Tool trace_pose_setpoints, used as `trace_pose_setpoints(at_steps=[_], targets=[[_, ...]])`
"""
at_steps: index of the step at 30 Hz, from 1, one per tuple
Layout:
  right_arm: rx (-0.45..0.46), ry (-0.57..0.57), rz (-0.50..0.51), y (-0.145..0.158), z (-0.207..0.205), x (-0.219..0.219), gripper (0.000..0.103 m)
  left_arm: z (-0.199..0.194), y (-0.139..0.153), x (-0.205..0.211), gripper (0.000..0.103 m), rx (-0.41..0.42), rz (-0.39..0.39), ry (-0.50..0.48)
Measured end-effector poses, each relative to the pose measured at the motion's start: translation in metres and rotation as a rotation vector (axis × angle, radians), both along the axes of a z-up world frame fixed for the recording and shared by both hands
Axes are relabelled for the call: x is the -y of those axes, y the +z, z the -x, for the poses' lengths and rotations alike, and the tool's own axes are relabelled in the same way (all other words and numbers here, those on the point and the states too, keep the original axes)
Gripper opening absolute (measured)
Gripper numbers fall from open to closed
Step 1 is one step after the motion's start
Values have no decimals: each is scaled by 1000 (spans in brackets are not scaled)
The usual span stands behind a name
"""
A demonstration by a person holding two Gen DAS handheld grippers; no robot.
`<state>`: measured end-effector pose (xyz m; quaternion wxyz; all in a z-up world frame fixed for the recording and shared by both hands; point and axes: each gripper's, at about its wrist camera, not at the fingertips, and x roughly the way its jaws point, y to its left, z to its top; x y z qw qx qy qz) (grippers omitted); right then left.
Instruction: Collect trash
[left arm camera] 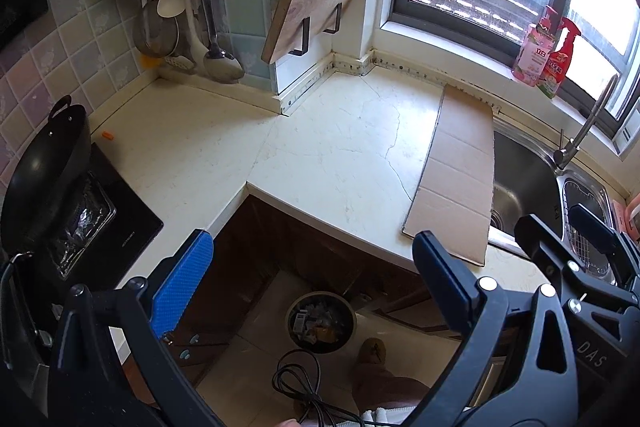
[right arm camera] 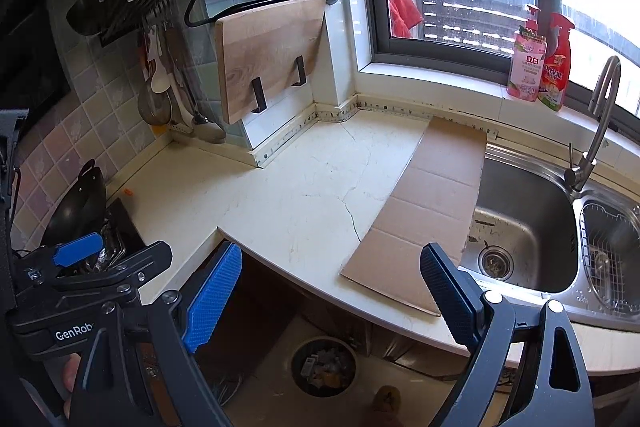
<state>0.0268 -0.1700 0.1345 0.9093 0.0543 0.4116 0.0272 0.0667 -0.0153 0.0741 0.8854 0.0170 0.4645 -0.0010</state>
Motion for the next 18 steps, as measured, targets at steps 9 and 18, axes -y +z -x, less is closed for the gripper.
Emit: trace_pose_setpoints(at_steps=[9,18], targets=[[5,1,1,0,1,-1,92,0,2,-1,99,6,-3,1],[8,2,-1,2,1,0,92,1,4,0,99,11,-10,1]])
